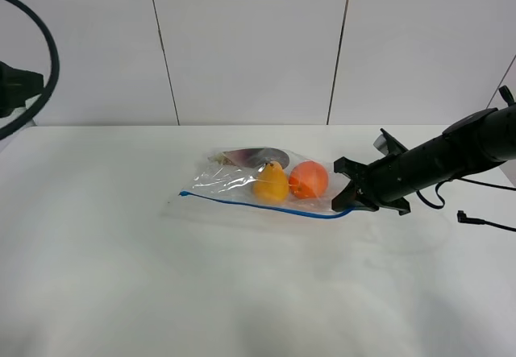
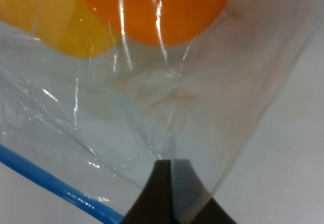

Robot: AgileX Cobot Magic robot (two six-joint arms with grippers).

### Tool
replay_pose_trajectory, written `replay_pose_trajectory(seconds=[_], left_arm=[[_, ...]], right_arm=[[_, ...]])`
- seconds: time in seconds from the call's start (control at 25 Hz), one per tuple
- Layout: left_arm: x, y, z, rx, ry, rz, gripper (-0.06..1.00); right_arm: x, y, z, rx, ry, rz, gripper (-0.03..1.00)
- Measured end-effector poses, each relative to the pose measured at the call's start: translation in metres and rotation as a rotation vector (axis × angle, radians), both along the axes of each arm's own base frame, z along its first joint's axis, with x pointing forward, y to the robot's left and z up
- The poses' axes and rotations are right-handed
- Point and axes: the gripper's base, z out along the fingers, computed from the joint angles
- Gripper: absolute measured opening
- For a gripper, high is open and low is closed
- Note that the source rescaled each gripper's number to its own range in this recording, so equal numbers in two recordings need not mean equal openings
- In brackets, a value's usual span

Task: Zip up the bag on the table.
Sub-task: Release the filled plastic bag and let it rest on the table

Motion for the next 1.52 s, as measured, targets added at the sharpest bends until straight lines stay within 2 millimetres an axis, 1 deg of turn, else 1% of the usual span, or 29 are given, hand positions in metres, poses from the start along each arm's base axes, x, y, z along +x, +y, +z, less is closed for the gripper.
replay_pose_trajectory(seconds=[0.36, 0.44, 0.56, 0.64, 0.76, 0.88, 1.04, 1.2, 1.28, 1.52], left_arm=[[-0.065, -0.003, 0.003, 0.007, -0.148, -0.005, 0.68], [-0.082, -0.006, 0.005, 0.003, -0.171, -0.024, 0.68], [-0.106, -0.010, 0.005, 0.002, -0.151, -0.057, 0.68], [-0.121, -0.010, 0.000, 0.014, -0.092, -0.060, 0.68], [-0.143, -0.005, -0.005, 0.027, -0.063, 0.002, 0.68], [-0.167, 0.000, -0.007, -0.008, -0.094, 0.080, 0.68], [-0.193, 0.001, -0.016, -0.042, -0.087, 0.114, 0.68], [-0.211, 0.001, -0.026, -0.037, -0.055, 0.122, 0.68], [-0.217, 0.001, -0.028, -0.048, -0.050, 0.126, 0.68], [-0.218, -0.002, -0.035, -0.095, 0.004, 0.107, 0.68]], right_arm=[[0.000, 0.000, 0.000, -0.005, 0.001, 0.008, 0.00], [-0.001, 0.000, -0.001, -0.011, 0.001, 0.018, 0.00], [-0.001, -0.001, -0.001, -0.018, 0.002, 0.027, 0.00], [-0.002, -0.001, -0.001, -0.020, 0.002, 0.028, 0.00], [-0.002, -0.001, -0.001, -0.020, 0.001, 0.029, 0.00], [-0.002, -0.001, -0.001, -0.020, 0.001, 0.029, 0.00], [-0.002, -0.001, -0.001, -0.021, 0.001, 0.030, 0.00], [-0.002, -0.001, -0.001, -0.021, 0.001, 0.030, 0.00], [-0.002, -0.001, -0.001, -0.022, 0.001, 0.030, 0.00], [-0.001, -0.001, -0.001, -0.029, -0.004, 0.028, 0.00]])
